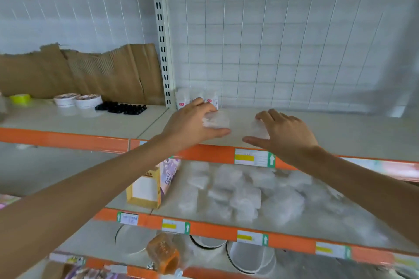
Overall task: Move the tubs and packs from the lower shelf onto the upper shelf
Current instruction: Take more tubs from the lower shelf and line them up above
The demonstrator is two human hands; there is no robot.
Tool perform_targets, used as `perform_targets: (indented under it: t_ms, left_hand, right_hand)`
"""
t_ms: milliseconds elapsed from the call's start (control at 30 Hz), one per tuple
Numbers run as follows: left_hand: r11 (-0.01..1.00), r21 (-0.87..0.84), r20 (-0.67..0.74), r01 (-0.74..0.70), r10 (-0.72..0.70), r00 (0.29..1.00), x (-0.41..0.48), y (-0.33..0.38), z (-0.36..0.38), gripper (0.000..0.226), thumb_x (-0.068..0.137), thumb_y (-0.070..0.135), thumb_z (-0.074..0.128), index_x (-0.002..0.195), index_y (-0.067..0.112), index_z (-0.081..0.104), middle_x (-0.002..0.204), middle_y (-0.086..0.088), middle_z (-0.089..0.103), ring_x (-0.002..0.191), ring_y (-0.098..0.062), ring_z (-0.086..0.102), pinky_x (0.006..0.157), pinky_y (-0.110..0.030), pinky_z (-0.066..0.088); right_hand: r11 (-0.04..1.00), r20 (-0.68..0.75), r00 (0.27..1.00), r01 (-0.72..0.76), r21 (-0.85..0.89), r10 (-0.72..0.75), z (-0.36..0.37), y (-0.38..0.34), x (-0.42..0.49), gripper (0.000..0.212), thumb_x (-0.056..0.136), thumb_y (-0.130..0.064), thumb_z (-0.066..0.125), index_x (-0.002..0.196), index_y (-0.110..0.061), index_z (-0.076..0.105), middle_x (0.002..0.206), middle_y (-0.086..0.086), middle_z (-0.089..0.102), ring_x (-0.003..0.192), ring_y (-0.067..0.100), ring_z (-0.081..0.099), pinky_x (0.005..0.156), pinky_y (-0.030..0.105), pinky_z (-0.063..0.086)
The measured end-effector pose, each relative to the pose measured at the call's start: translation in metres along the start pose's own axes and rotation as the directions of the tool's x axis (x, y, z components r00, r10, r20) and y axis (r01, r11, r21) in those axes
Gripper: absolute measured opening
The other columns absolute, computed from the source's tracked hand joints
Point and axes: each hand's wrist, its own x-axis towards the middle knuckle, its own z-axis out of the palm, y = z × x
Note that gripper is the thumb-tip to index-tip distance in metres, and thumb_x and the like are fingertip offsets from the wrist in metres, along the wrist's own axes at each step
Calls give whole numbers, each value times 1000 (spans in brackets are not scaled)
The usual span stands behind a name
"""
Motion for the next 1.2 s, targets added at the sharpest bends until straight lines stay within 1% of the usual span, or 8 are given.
perform_targets:
  t_ms: [100, 333, 533, 700, 867, 967, 1067, 1200]
  left_hand:
    - [1000, 7, 26, -17, 17, 1000, 26, -17, 8, 64, 67, 70, 73, 112, 26, 64, 101, 14, 49, 98, -9, 57, 88, -33, 48]
    - [1000, -19, 130, -22, 24, 991, 84, -58, 52, 67, 72, 68, 71, 122, 25, 61, 114, 10, 52, 106, -12, 54, 82, -28, 42]
    - [998, -59, 188, -27, 38, 981, 125, -83, 85, 64, 72, 70, 69, 119, 26, 61, 106, 15, 51, 101, -11, 55, 84, -31, 46]
    - [993, -108, 170, -37, 55, 984, 146, -95, 105, 62, 73, 68, 71, 118, 27, 60, 101, 17, 47, 94, -7, 52, 74, -27, 40]
    - [991, -109, 170, -74, 92, 981, 146, -102, 115, 65, 71, 67, 73, 120, 27, 56, 120, 12, 58, 107, -12, 58, 89, -31, 47]
    - [987, -125, 126, -106, 121, 985, 147, -106, 113, 64, 68, 65, 76, 114, 25, 57, 114, 13, 58, 102, -14, 59, 85, -31, 47]
    - [976, -128, 68, -175, 185, 980, 152, -110, 107, 64, 67, 61, 80, 113, 22, 60, 110, 12, 60, 96, -10, 57, 78, -23, 39]
    - [957, -194, -17, -214, 215, 977, 154, -117, 98, 66, 61, 53, 87, 111, 18, 63, 106, 11, 60, 93, -8, 57, 75, -15, 37]
  right_hand:
    - [997, 56, 998, -31, -68, 35, 16, 11, 29, 68, 83, -74, 46, 125, -21, 52, 116, 0, 57, 108, 24, 61, 87, 35, 43]
    - [982, 142, 977, -142, -125, 159, 73, 43, 98, 66, 88, -72, 42, 127, -19, 49, 120, 3, 56, 111, 24, 57, 91, 38, 41]
    - [950, 171, 944, -249, -189, 281, 124, 61, 143, 68, 89, -69, 44, 129, -15, 48, 121, 5, 55, 112, 24, 56, 92, 38, 39]
    - [934, 168, 927, -302, -189, 334, 147, 69, 157, 69, 89, -70, 44, 130, -15, 49, 123, 4, 56, 114, 23, 54, 93, 36, 37]
    - [924, 119, 916, -379, -49, 382, 148, 69, 159, 74, 85, -74, 45, 131, -17, 52, 129, 1, 54, 121, 21, 49, 103, 37, 30]
    - [914, -72, 941, -301, 272, 331, 133, 54, 166, 51, 90, -64, 43, 111, -21, 63, 114, -3, 60, 107, 18, 55, 90, 33, 38]
    - [679, -42, 945, -201, 706, 323, 120, 28, 179, 30, 91, -51, 50, 91, -24, 63, 85, -7, 66, 82, 11, 62, 70, 34, 50]
    - [428, 187, 955, -271, 862, 228, 126, -1, 184, 14, 97, -28, 55, 96, -20, 67, 92, -5, 68, 85, 12, 63, 76, 33, 51]
